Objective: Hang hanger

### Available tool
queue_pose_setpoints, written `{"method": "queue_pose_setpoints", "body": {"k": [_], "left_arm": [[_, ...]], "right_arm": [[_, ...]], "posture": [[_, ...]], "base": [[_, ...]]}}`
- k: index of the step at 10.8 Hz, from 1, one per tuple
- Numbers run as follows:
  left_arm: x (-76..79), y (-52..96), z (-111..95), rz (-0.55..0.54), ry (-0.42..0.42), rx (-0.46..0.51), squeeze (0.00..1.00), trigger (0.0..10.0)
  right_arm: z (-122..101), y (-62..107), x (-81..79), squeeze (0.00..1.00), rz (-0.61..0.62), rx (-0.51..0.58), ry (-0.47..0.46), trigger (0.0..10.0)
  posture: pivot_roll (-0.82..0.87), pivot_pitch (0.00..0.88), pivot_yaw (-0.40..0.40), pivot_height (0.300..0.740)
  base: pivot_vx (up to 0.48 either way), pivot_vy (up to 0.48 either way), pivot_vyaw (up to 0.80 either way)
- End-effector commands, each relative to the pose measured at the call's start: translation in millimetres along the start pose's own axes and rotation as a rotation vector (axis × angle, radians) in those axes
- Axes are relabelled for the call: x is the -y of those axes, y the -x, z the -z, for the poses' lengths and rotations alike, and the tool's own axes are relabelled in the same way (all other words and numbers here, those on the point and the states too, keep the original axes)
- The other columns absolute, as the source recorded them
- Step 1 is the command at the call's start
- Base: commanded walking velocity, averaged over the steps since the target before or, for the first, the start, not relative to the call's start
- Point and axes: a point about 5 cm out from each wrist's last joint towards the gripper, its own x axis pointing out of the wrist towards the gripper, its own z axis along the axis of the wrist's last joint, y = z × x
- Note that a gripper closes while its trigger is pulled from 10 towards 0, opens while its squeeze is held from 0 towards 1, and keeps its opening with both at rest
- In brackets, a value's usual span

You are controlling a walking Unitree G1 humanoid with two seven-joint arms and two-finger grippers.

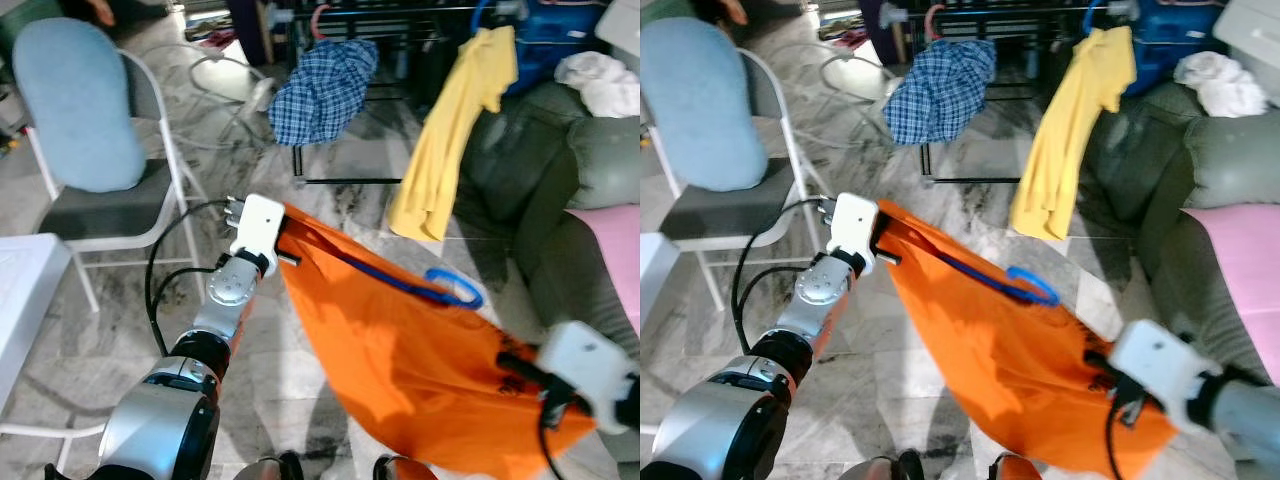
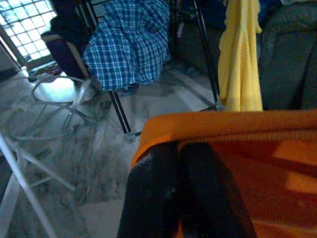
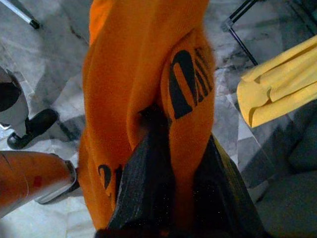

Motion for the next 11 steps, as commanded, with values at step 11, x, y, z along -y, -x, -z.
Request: {"method": "queue_pose_setpoints", "body": {"k": [11], "left_arm": [[19.8, 9.3, 34.6, 0.203, 0.039, -0.272, 0.0, 0.0]], "right_arm": [[-59.7, 16.9, 31.8, 0.0, 0.069, 0.228, 0.03, 10.0]], "posture": [[-0.27, 0.126, 0.105, 0.74]], "base": [[0.0, 0.0, 0.0]]}}
